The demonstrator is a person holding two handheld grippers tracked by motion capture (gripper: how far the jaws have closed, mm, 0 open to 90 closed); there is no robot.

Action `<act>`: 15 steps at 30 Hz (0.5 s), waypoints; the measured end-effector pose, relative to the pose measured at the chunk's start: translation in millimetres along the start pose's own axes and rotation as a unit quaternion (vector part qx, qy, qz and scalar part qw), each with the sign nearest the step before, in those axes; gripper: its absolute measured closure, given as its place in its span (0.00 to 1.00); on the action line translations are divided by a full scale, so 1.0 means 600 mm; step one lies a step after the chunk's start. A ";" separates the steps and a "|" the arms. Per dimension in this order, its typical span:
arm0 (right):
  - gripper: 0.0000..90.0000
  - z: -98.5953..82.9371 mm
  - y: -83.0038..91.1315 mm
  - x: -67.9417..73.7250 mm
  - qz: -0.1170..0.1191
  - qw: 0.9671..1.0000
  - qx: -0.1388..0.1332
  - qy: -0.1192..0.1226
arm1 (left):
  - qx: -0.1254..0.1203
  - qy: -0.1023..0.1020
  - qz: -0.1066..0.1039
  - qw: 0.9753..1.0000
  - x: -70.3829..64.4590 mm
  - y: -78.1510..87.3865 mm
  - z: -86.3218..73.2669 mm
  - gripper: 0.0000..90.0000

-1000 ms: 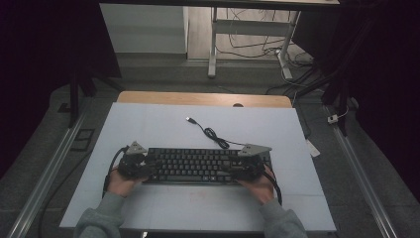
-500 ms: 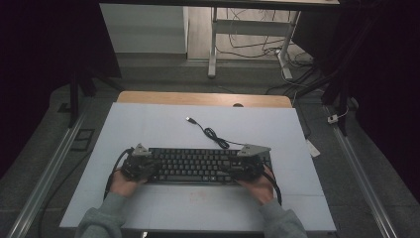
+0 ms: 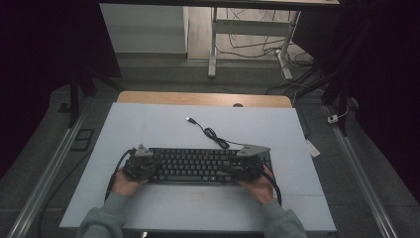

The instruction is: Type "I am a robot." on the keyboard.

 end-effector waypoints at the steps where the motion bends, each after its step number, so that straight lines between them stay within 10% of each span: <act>1: 0.53 0.000 0.000 0.000 0.000 1.000 0.000 0.000 | 0.000 0.000 0.000 1.000 0.000 0.000 0.000 0.98; 15: 0.53 0.000 0.000 0.000 0.000 1.000 -0.002 0.001 | -0.020 0.007 -0.005 1.000 0.002 0.008 0.005 0.98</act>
Point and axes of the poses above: each handheld gripper's, and its own axes: y roughly backward along the jaws, z roughly out of its top, x roughly to its left, the point moved 5 cm from there along -y, roughly forward along the jaws, and after that the axes turned 8 degrees about z, right-handed, at the moved point
